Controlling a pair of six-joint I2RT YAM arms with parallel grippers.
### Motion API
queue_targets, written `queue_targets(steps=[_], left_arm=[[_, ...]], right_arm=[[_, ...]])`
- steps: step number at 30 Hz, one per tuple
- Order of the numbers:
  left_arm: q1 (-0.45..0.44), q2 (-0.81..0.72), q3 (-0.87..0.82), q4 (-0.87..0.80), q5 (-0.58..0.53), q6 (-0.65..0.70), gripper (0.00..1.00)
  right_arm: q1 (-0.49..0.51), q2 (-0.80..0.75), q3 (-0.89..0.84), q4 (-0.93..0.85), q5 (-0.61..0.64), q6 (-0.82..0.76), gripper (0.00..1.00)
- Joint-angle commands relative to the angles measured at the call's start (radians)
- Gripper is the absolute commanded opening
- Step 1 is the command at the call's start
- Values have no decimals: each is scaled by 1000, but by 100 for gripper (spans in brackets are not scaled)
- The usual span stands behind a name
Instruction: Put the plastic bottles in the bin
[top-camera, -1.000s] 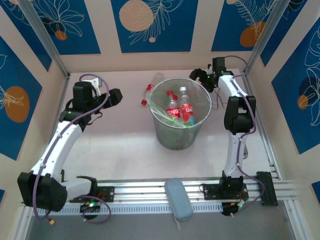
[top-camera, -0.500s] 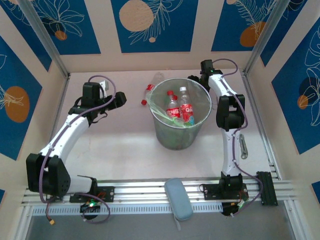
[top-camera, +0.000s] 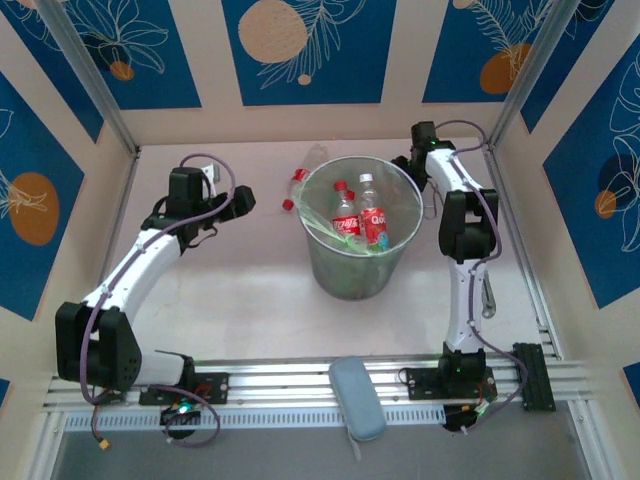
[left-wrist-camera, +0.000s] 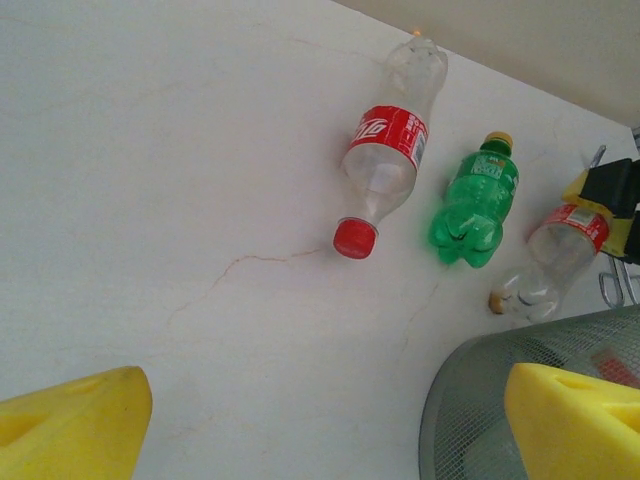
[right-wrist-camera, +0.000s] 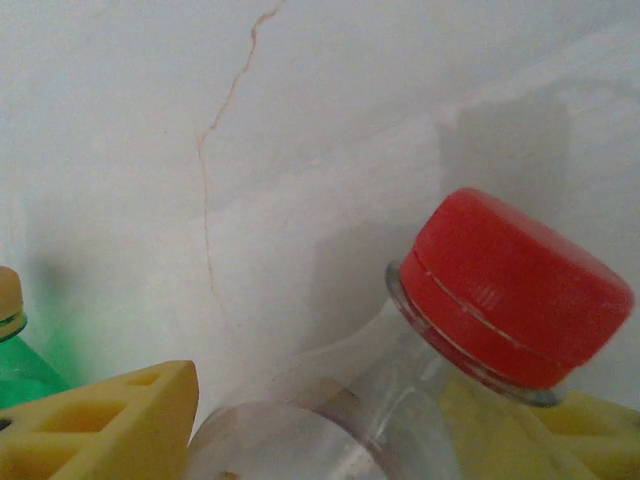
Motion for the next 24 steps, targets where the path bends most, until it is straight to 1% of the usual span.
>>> queue_targets(steps=[1,3,10,13,16,20,24], left_arm=[[-7,-42,-17,11,12,-7,91],[-7,-62,-18,9,32,-22,91],[-8,-163,-9,44,114,-115,91],[-18,-198,6,77,156,-166,90],[-68,-208,44,87,163,-184,91],[-164,-176,94,113,170,-194,91],[-243,-132,117,141,145,-195,91]], right_arm=[[-17,-106,-24,-13,7,-41,63],[-30,-149,-37,-4,-4,-52,59],[-60,-317,-80,-16,7,-109,56],[-76,-412,-104,-24,34,-138,55],[-92,-520,-123,-35,72,-170,55],[-108,-654,-137,-52,124,-213,53],[-108,-765,-149,-67,124,-251,52]])
